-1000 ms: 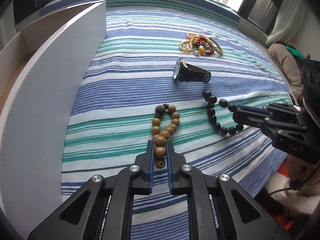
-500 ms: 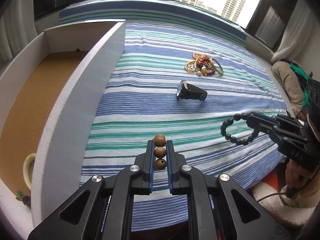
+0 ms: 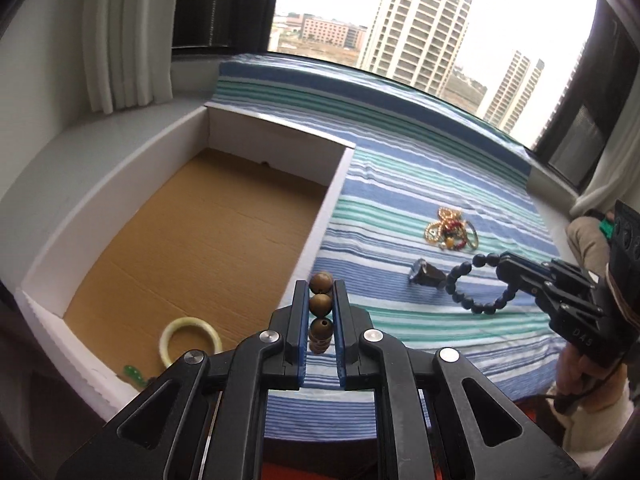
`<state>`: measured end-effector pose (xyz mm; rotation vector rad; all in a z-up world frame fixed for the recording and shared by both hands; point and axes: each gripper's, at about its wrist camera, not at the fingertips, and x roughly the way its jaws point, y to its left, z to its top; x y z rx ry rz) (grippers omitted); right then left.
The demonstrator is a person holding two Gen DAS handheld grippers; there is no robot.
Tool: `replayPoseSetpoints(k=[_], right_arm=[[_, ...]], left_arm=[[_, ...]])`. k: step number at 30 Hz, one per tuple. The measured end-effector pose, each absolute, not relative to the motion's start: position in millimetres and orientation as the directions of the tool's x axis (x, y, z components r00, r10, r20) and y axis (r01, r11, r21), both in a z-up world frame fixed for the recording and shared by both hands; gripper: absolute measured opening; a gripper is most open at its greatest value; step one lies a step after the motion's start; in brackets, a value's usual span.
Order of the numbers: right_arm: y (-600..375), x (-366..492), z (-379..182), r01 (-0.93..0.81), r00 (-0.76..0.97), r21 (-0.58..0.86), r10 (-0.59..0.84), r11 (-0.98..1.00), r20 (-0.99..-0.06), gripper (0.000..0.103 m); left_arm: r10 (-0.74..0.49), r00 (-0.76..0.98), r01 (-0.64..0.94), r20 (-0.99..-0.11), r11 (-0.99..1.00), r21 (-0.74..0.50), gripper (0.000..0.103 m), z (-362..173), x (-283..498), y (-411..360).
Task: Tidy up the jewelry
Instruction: 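Carry both bead bracelets into the white box and release them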
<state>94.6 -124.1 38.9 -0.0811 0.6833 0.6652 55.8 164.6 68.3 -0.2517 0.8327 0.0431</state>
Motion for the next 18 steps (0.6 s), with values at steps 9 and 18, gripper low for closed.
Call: replayPoseSetpoints(k=[9,18], right_arm=[[-11,134,80,-0.749,0.493,0.119,0.668,0.652,-0.557,0.013],[97,172,38,-0.8,0.393,0.097,0.639,0.593,-0.661,0.013]], left_arm=[[0.127,0.627,-0.368,-0.768,0.918,-0.148,0.009,55,69,248],[0.163,0.534,-0.464,-0.83,0.877,-0.127,0.009,15,82,297]])
